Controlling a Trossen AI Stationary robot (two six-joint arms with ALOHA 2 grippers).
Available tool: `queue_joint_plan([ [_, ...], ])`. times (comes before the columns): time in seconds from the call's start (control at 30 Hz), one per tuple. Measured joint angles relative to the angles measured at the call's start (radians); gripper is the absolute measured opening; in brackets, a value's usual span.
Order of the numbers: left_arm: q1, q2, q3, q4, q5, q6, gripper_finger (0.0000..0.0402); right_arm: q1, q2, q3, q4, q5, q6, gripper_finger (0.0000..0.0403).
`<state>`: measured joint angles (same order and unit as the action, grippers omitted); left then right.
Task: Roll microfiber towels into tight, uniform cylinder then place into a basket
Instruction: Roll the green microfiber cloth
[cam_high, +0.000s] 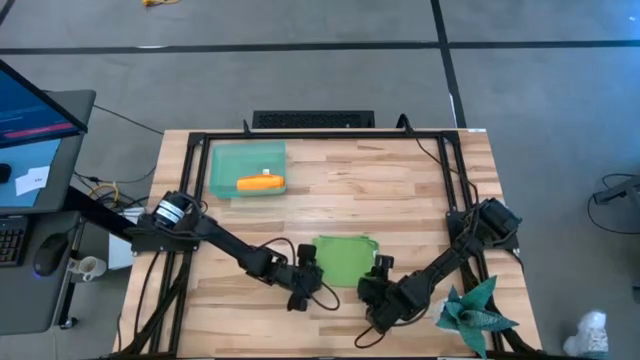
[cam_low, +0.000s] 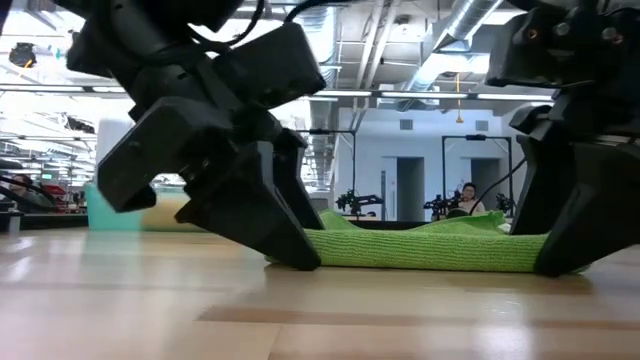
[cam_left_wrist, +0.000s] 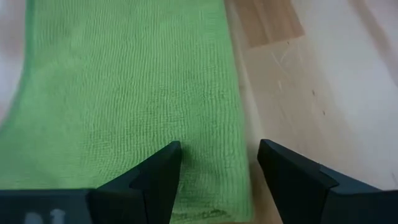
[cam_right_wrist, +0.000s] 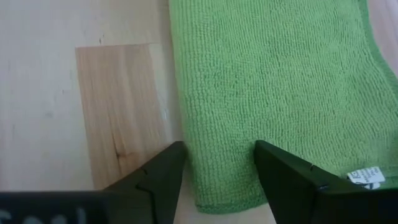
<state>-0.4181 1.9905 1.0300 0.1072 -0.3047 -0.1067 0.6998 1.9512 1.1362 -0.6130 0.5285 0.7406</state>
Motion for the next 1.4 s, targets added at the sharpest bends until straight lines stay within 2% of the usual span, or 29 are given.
queue_joint_plan([
  [0.13,0.026,0.016,0.001,0.001,0.061,-0.068,0.0215,-0.006,-0.001,0.002,-0.004,-0.025,-0.005,0.0196],
  [0.27,0.045,0.017,0.001,0.002,0.125,-0.111,0.0201,-0.008,-0.001,0.002,-0.001,-0.039,-0.014,0.0142],
  [0.37,0.054,0.017,0.001,-0.009,0.161,-0.116,0.017,-0.009,-0.001,0.002,-0.003,-0.053,-0.015,0.0094],
  [0.57,0.066,0.016,0.002,-0.036,0.235,-0.143,0.0076,-0.008,-0.001,0.001,-0.008,-0.069,-0.023,0.0015],
  [0.63,0.065,0.006,0.001,-0.044,0.282,-0.148,0.0043,-0.003,-0.003,0.002,-0.007,-0.089,-0.034,0.0011],
  [0.73,0.066,-0.016,0.0,-0.052,0.367,-0.193,0.0009,0.001,-0.003,0.003,0.005,-0.134,-0.037,0.0027],
  [0.9,0.058,-0.063,-0.005,-0.071,0.457,-0.303,0.002,0.005,-0.007,0.005,0.103,-0.283,-0.073,0.0038],
  [1.1,0.048,-0.076,-0.006,-0.084,0.519,-0.456,0.0021,-0.033,-0.002,0.047,0.157,-0.602,-0.193,0.0014],
  [1.27,0.039,-0.076,-0.011,-0.158,0.599,-0.655,0.001,-0.088,0.002,0.05,0.136,-0.852,-0.248,0.0021],
  [1.33,0.031,-0.079,-0.007,-0.167,0.613,-0.658,0.0006,-0.11,0.003,0.048,0.134,-0.901,-0.252,0.0027],
  [1.4,0.022,-0.08,-0.007,-0.187,0.608,-0.641,0.0002,-0.129,0.003,0.048,0.136,-0.897,-0.252,0.0028],
])
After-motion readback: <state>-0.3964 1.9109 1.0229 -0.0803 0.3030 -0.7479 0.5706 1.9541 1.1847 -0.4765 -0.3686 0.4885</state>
